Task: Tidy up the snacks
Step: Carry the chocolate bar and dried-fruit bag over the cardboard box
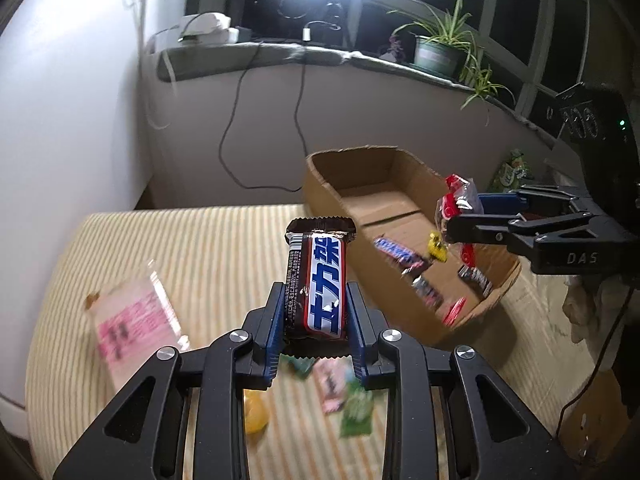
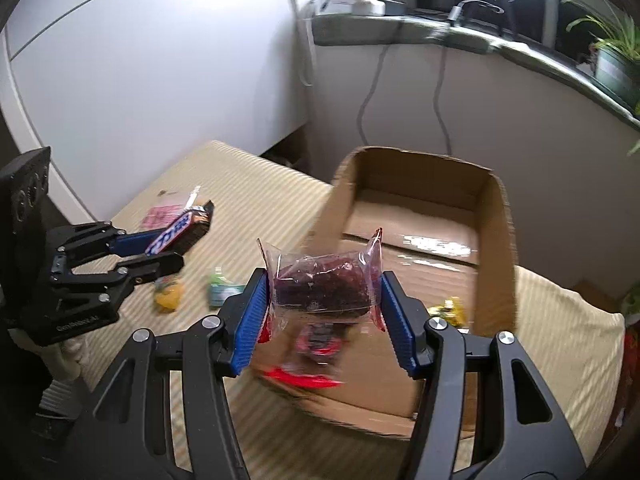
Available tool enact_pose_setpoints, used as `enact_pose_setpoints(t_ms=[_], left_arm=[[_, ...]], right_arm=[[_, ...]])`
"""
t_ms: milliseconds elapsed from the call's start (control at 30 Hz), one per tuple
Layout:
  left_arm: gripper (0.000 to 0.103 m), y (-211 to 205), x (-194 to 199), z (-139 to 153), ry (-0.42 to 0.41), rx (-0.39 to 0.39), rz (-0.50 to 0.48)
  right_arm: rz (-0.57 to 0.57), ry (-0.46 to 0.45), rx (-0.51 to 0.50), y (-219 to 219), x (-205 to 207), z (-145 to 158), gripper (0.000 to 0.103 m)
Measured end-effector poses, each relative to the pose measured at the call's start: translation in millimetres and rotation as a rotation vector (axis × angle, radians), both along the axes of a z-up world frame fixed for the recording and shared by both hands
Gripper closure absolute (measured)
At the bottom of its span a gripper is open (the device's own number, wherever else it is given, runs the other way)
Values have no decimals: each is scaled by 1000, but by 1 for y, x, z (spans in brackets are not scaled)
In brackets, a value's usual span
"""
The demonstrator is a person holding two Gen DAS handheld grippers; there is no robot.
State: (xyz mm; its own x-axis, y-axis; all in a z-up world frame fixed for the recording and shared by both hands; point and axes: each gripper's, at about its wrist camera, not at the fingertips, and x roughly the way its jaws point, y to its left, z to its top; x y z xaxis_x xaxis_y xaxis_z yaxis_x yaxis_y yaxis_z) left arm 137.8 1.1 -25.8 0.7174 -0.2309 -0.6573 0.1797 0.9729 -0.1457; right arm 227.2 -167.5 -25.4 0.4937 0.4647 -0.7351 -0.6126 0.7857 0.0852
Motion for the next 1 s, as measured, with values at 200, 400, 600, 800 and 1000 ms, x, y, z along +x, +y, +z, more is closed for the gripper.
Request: enact_pose_setpoints(t_ms=[200,400,600,800,1000], left_arm=[[76,-21,28,7,-5,10,-38],[76,-37,58,6,7,26,-58],[76,-57,86,-4,41,59,-86],[76,-71,98,-14,70,88,-107],[76,-76,103,-17,81,99,-105]], right_arm=[[-49,-3,-9,-25,23,-3,45],[-74,8,-21,-38,49,-11,45],[-89,36,-31,-45,76,-24,45],[-86,58,-59,-47,91,-37,44],[-82,67,-63,-50,97,-42,43]])
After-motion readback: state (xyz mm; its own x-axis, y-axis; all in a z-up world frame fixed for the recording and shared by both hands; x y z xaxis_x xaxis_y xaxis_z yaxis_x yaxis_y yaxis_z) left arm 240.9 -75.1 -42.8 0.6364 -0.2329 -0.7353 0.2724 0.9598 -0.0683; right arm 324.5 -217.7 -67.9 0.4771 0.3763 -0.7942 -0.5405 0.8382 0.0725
